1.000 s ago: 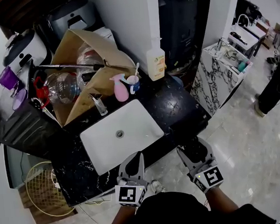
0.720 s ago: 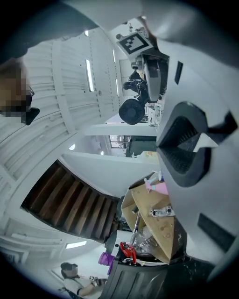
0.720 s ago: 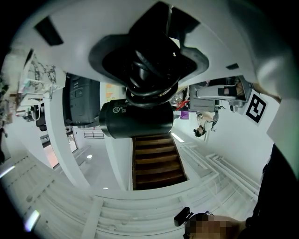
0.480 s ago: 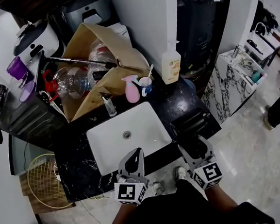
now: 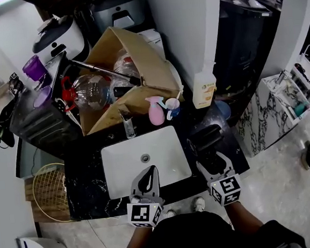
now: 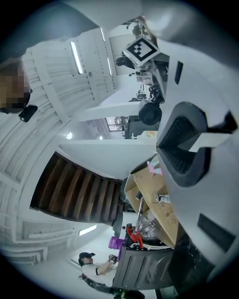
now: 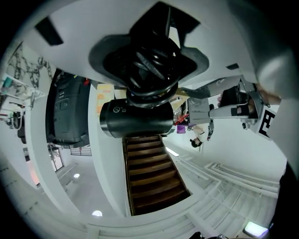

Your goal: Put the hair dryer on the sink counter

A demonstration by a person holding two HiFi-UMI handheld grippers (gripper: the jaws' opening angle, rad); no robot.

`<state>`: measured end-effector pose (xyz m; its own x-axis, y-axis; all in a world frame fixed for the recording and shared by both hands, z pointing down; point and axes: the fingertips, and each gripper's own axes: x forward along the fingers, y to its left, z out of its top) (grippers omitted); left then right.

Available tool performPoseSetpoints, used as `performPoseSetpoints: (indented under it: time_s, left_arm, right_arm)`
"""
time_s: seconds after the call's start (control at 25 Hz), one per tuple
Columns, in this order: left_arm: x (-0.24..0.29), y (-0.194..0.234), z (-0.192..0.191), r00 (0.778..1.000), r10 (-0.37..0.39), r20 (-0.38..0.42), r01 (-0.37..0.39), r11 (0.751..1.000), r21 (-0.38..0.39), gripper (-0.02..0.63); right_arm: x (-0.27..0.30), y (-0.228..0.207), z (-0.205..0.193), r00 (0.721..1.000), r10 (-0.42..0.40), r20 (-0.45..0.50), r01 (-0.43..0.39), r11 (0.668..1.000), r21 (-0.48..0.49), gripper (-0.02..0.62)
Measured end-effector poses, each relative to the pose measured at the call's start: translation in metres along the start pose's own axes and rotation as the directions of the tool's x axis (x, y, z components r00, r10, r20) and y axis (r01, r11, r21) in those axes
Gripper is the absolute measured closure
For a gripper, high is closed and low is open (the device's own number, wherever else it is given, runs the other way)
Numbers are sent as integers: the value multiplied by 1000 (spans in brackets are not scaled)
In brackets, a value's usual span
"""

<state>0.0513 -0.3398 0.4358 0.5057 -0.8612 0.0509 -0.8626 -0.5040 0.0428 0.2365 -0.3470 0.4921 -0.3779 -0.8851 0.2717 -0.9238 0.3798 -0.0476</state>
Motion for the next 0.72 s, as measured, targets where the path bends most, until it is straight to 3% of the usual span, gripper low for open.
performPoseSetpoints:
  time_s: [0.28, 0.4, 0.6, 0.72]
  left_arm:
    - [13, -1, -12, 993, 110, -37, -110, 994, -7, 612]
    - [17, -7, -5, 989, 147, -16, -148, 989, -29, 612]
    - [24, -14, -17, 991, 134, -28, -136, 987, -87, 612]
    - [29, -15, -20, 995, 98, -32, -100, 993, -63, 612]
  right_arm:
    - [34, -31, -29, 989, 57, -138, -57, 998, 4, 337]
    - [47, -40, -41, 976, 86, -199, -89, 996, -5, 337]
    - [71, -45, -58, 953, 138, -271, -133, 990, 35, 337]
    - [82, -48, -70, 940, 122, -318, -114, 992, 45, 337]
